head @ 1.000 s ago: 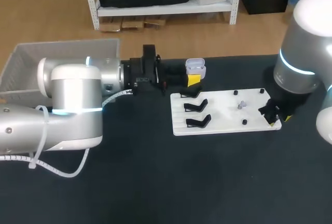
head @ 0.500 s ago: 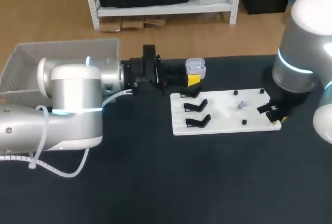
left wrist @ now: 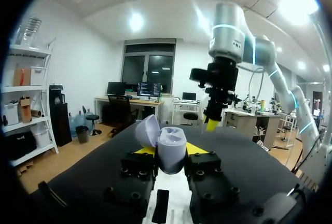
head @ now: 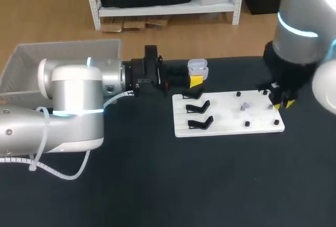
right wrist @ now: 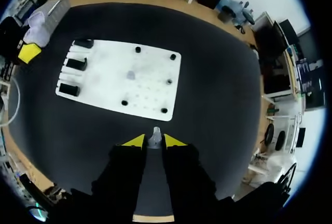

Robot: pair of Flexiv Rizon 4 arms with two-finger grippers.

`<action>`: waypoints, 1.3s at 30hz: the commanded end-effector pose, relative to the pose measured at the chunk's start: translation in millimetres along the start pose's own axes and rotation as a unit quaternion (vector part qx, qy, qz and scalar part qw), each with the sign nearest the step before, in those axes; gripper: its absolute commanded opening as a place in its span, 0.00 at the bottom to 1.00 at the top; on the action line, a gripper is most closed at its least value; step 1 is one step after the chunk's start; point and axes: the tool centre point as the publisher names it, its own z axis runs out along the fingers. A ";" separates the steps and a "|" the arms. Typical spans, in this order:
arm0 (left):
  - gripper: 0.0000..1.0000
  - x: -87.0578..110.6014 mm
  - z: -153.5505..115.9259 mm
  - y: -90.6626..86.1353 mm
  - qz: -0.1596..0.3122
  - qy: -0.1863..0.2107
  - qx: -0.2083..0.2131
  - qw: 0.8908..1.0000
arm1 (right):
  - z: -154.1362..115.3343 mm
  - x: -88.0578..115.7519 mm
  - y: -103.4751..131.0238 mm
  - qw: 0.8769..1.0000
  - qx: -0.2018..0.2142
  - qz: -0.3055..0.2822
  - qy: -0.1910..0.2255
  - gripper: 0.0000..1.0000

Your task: Pick up each earbud case from the left stands, insert the matching earbuds, close the lid, and place the case in the box.

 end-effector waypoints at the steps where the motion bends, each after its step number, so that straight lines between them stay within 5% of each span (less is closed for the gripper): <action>1: 0.00 0.4 0.2 0.5 0.000 -0.001 0.000 1.000 | -32.1 -12.6 23.3 0.999 0.024 0.033 0.010 0.00; 6: 0.00 0.4 0.2 0.5 0.000 -0.001 0.000 1.000 | -42.7 -26.5 40.5 0.993 0.086 0.077 0.013 0.00; 23: 0.00 0.4 0.2 0.5 0.000 -0.001 0.000 1.000 | -45.0 -31.7 46.2 0.992 0.084 0.095 0.001 0.00; 27: 0.00 0.4 0.2 0.5 0.000 -0.001 0.000 1.000 | -53.5 -40.6 60.7 0.971 0.057 0.233 0.007 0.00; 30: 0.00 0.4 0.2 0.5 0.000 -0.001 0.000 1.000 | -57.5 -47.4 68.8 0.938 0.026 0.345 0.023 0.00; 33: 0.00 0.4 0.2 0.5 0.000 -0.001 0.000 1.000 | -63.2 -55.8 76.0 0.911 0.037 0.411 -0.005 0.00; 39: 0.00 0.4 0.2 0.5 0.000 -0.001 0.000 1.000 | -71.7 -66.6 88.4 0.863 -0.028 0.502 -0.052 0.00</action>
